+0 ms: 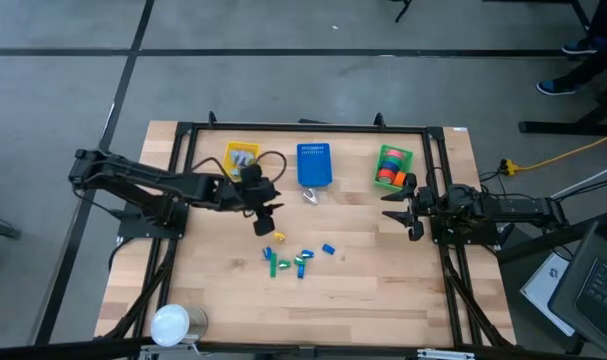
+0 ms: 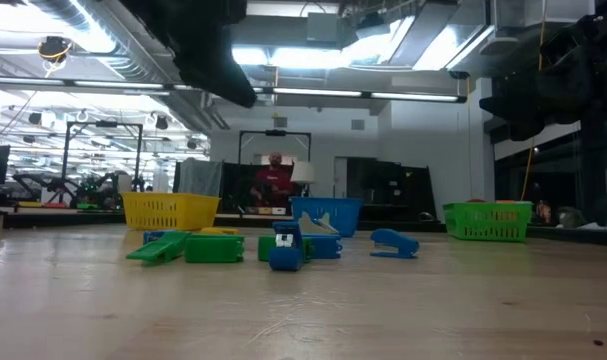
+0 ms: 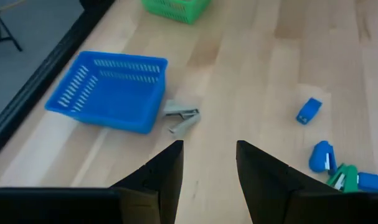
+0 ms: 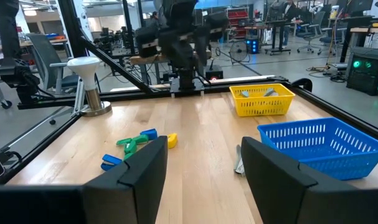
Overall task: Pick and place Stapler, Stapler remover, tape
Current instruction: Put the gray staple remover into the yellow basket
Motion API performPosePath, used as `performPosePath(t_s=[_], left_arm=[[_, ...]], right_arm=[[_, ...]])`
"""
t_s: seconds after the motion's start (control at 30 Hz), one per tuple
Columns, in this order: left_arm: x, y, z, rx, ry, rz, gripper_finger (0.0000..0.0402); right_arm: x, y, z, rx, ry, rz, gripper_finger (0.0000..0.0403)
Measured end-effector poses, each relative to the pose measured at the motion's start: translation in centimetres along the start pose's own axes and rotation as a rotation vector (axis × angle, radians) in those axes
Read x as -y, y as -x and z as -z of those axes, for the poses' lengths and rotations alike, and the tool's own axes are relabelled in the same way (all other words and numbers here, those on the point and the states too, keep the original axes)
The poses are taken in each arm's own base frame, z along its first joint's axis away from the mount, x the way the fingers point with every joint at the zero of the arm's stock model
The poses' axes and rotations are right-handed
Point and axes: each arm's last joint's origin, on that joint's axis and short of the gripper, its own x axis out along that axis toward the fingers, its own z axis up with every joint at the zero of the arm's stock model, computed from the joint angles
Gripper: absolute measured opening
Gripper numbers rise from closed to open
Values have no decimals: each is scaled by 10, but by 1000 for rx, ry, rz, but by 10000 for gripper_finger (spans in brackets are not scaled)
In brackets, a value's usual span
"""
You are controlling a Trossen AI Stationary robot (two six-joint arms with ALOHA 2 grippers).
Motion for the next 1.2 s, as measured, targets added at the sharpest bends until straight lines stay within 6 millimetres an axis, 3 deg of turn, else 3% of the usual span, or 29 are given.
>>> performPosePath(t_s=[0.27, 0.53, 0.73, 0.93, 1.2], left_arm=[[26, -40, 12, -32, -43, 26, 143], [45, -83, 14, 100, -41, 53, 143], [56, -115, 27, 144, -104, 51, 143], [56, -131, 37, 133, -121, 8, 143], [60, -144, 33, 130, -172, -1, 144]], right_arm=[[0, 0, 0, 0, 0, 0, 210], [0, 0, 0, 0, 0, 0, 210], [0, 0, 0, 0, 0, 0, 210], [0, 0, 0, 0, 0, 0, 210], [0, 0, 0, -1, 0, 0, 211]])
